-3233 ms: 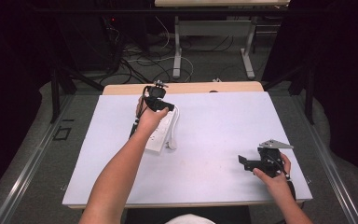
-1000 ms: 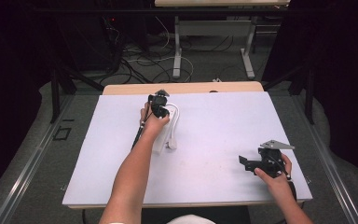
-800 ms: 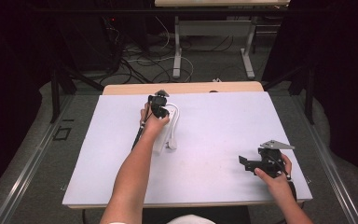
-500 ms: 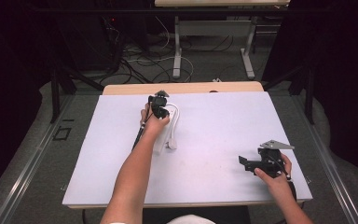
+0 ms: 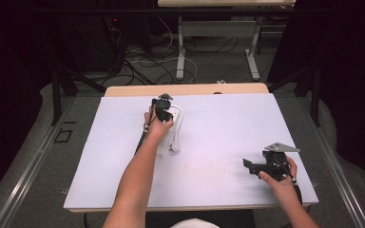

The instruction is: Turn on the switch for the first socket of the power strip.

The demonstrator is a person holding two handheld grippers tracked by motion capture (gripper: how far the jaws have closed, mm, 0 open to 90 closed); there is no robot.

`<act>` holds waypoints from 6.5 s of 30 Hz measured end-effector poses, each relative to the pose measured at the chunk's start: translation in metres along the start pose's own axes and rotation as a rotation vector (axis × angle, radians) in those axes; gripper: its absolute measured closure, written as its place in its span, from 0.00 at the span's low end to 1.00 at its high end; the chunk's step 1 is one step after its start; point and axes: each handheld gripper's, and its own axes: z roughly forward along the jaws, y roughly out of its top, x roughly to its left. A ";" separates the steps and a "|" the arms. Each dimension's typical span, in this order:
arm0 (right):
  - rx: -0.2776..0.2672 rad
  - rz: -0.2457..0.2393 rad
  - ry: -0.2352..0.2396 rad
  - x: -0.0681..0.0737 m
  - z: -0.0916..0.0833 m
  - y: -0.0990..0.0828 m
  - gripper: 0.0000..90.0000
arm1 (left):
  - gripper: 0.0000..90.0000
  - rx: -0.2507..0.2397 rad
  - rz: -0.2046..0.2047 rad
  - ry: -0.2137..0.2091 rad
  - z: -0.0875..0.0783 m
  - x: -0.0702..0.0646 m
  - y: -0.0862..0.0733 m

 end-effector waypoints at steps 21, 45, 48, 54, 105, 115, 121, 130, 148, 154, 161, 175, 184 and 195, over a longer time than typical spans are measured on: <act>0.002 0.001 -0.004 -0.002 0.000 0.000 0.08 | 0.93 0.004 0.004 0.004 -0.001 0.003 0.001; 0.002 0.004 -0.003 -0.002 0.000 0.000 0.08 | 0.69 -0.044 -0.046 -0.035 -0.020 0.012 0.003; 0.002 0.004 -0.003 -0.002 0.000 0.000 0.08 | 0.68 -0.048 -0.038 -0.036 -0.022 0.011 0.003; 0.003 0.005 -0.004 -0.002 0.000 0.000 0.09 | 0.62 -0.042 -0.007 -0.071 -0.025 0.007 0.002; 0.007 0.016 -0.004 -0.001 0.000 -0.002 0.09 | 0.28 -0.038 0.195 -0.244 -0.075 -0.025 -0.065; 0.007 0.015 -0.005 -0.001 0.000 -0.002 0.09 | 0.10 -0.029 0.220 -0.286 -0.092 -0.032 -0.085; 0.007 0.016 -0.005 -0.001 0.000 -0.002 0.09 | 0.00 -0.045 0.222 -0.300 -0.103 -0.032 -0.096; 0.005 0.014 -0.010 -0.001 0.000 -0.002 0.09 | 0.00 -0.087 0.212 -0.311 -0.118 -0.028 -0.114; 0.004 0.026 -0.009 0.000 -0.001 -0.002 0.09 | 0.01 -0.147 0.160 -0.257 -0.133 0.002 -0.150; 0.003 0.022 -0.010 0.000 -0.001 -0.002 0.09 | 0.01 -0.176 0.113 -0.234 -0.136 0.017 -0.161; 0.004 0.027 -0.009 0.000 -0.001 -0.002 0.09 | 0.02 -0.203 0.068 -0.210 -0.140 0.033 -0.171; 0.002 0.020 -0.013 0.000 -0.001 -0.002 0.09 | 0.03 -0.242 -0.045 -0.168 -0.139 0.061 -0.194; 0.000 0.016 -0.014 0.000 -0.002 -0.002 0.09 | 0.03 -0.267 -0.104 -0.142 -0.137 0.074 -0.207; 0.002 0.016 -0.015 0.000 -0.002 -0.002 0.09 | 0.03 -0.280 -0.168 -0.096 -0.132 0.095 -0.216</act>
